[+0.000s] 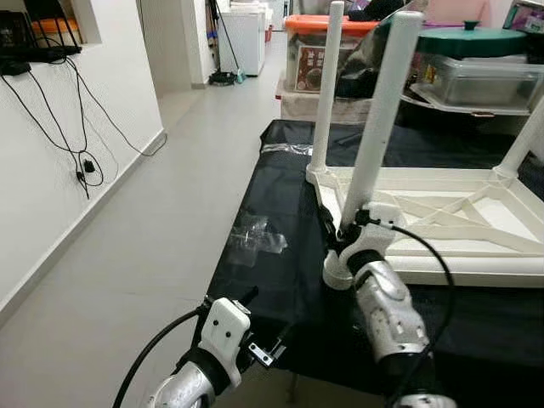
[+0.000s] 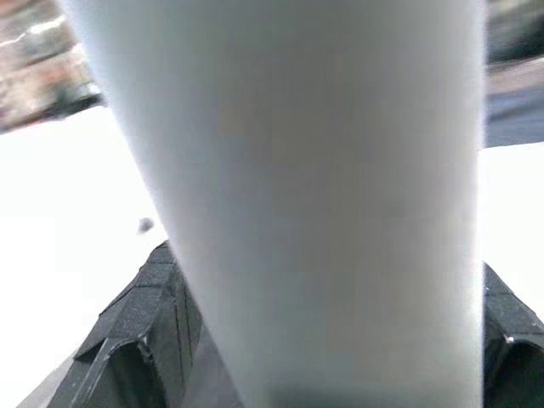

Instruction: Building children table

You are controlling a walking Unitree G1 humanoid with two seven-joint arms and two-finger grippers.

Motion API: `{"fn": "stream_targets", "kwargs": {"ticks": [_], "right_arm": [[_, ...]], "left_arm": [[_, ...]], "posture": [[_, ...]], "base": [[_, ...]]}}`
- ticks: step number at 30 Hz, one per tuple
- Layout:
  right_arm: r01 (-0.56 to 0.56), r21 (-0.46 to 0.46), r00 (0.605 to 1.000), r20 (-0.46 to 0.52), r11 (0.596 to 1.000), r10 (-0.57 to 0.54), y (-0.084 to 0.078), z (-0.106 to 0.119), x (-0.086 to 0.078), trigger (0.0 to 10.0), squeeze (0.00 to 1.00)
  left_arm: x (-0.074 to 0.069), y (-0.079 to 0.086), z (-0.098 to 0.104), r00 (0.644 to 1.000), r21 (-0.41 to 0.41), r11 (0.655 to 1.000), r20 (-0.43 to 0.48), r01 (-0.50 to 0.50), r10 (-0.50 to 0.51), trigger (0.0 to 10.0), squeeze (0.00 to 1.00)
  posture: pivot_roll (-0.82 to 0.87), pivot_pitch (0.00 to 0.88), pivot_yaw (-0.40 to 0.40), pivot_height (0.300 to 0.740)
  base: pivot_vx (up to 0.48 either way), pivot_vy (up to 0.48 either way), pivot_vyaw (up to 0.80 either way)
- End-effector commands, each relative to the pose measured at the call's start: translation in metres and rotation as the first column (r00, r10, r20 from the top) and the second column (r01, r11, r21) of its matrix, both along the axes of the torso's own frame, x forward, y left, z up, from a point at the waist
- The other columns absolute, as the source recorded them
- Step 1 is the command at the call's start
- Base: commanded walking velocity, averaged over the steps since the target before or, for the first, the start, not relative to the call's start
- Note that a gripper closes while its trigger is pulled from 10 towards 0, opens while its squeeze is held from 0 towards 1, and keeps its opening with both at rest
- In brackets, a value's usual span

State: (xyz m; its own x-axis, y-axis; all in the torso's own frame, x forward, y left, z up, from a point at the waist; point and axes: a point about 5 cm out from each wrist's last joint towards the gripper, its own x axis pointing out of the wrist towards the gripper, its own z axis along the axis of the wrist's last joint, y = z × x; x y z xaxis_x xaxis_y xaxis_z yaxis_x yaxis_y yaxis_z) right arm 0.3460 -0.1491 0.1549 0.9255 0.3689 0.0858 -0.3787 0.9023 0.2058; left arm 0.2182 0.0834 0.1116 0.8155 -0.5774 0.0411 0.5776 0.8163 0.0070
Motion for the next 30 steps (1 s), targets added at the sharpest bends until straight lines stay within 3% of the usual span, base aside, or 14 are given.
{"fn": "stream_targets", "kwargs": {"ticks": [1, 3, 5, 9, 10, 11, 14, 15, 16, 18, 21, 23, 26, 30], "right_arm": [[-0.187, 0.008, 0.982, -0.032, 0.982, 0.187, 0.023, -0.006, -0.002, 10.0, 0.00], [-0.316, -0.029, 0.948, -0.043, 0.948, 0.314, 0.026, -0.006, -0.003, 10.0, 0.00], [-0.352, -0.036, 0.936, -0.048, 0.935, 0.350, 0.026, -0.006, -0.003, 10.0, 0.00], [-0.666, -0.056, 0.746, -0.066, 0.744, 0.663, 0.041, -0.003, -0.011, 10.0, 0.00], [-0.666, -0.056, 0.746, -0.066, 0.744, 0.663, 0.041, -0.003, -0.011, 10.0, 0.00], [-0.721, -0.081, 0.693, -0.088, 0.688, 0.716, 0.045, -0.006, -0.011, 10.0, 0.00], [-0.750, -0.098, 0.661, -0.110, 0.654, 0.742, 0.049, -0.009, -0.011, 9.8, 0.00], [-0.752, -0.107, 0.659, -0.115, 0.651, 0.743, 0.051, -0.010, -0.010, 9.8, 0.00], [-0.728, -0.132, 0.685, -0.122, 0.673, 0.718, 0.053, -0.012, -0.008, 0.0, 0.00], [-0.728, -0.132, 0.685, -0.122, 0.673, 0.718, 0.053, -0.012, -0.008, 0.0, 0.00], [-0.668, -0.155, 0.744, -0.105, 0.728, 0.660, 0.056, -0.015, -0.004, 0.0, 0.00], [-0.668, -0.155, 0.744, -0.105, 0.728, 0.660, 0.056, -0.015, -0.004, 0.0, 0.00], [-0.471, -0.156, 0.882, -0.090, 0.868, 0.462, 0.044, -0.017, 0.005, 0.0, 0.00], [-0.471, -0.156, 0.882, -0.090, 0.868, 0.462, 0.044, -0.017, 0.005, 0.0, 0.00]], "left_arm": [[0.000, 0.000, -0.003, 1.000, 0.007, 1.000, -0.016, 0.007, -0.006, 10.0, 0.00], [0.000, -0.001, -0.004, 1.000, 0.007, 1.000, -0.017, 0.007, -0.007, 10.0, 0.00], [0.000, -0.001, -0.004, 1.000, 0.007, 1.000, -0.018, 0.007, -0.007, 10.0, 0.00], [-0.001, -0.001, -0.004, 1.000, 0.008, 1.000, -0.016, 0.005, -0.005, 10.0, 0.00], [-0.001, -0.001, -0.004, 1.000, 0.008, 1.000, -0.016, 0.005, -0.005, 10.0, 0.00], [-0.001, -0.002, -0.004, 1.000, 0.008, 1.000, -0.016, 0.004, -0.004, 10.0, 0.00], [-0.001, -0.002, -0.004, 1.000, 0.008, 1.000, -0.016, 0.003, -0.003, 10.0, 0.00], [-0.002, -0.002, -0.004, 1.000, 0.007, 1.000, -0.017, 0.003, -0.003, 10.0, 0.00], [-0.002, -0.002, -0.004, 1.000, 0.007, 1.000, -0.017, 0.003, -0.003, 10.0, 0.00], [-0.002, -0.002, -0.004, 1.000, 0.007, 1.000, -0.017, 0.003, -0.003, 10.0, 0.00], [-0.002, -0.002, -0.004, 1.000, 0.007, 1.000, -0.017, 0.002, -0.002, 10.0, 0.00], [-0.002, -0.002, -0.004, 1.000, 0.007, 1.000, -0.017, 0.002, -0.002, 10.0, 0.00], [-0.002, -0.002, -0.004, 1.000, 0.006, 1.000, -0.018, 0.001, -0.001, 10.0, 0.00], [-0.002, -0.002, -0.004, 1.000, 0.006, 1.000, -0.018, 0.001, -0.001, 10.0, 0.00]], "posture": [[0.03, 0.000, -0.028, 0.740], [0.03, 0.000, -0.030, 0.740], [0.03, 0.000, -0.030, 0.740], [0.04, 0.000, -0.038, 0.740], [0.04, 0.000, -0.038, 0.740], [0.05, 0.000, -0.041, 0.740], [0.05, 0.000, -0.039, 0.740], [0.05, 0.000, -0.039, 0.740], [0.06, 0.000, -0.039, 0.740], [0.06, 0.000, -0.039, 0.740], [0.06, 0.000, -0.043, 0.740], [0.06, 0.000, -0.043, 0.740], [0.05, 0.000, -0.041, 0.740], [0.05, 0.000, -0.041, 0.740]], "base": [[0.000, 0.000, 0.00], [0.000, 0.000, 0.00], [0.000, 0.000, 0.00], [0.000, 0.000, 0.00], [0.000, 0.000, 0.00], [0.000, 0.000, 0.00], [0.000, 0.000, 0.00], [0.000, 0.000, 0.00], [0.000, 0.000, 0.00], [0.000, 0.000, 0.00], [0.000, 0.000, 0.00], [0.000, 0.000, 0.00], [0.000, 0.000, 0.00], [0.000, 0.000, 0.00]]}}
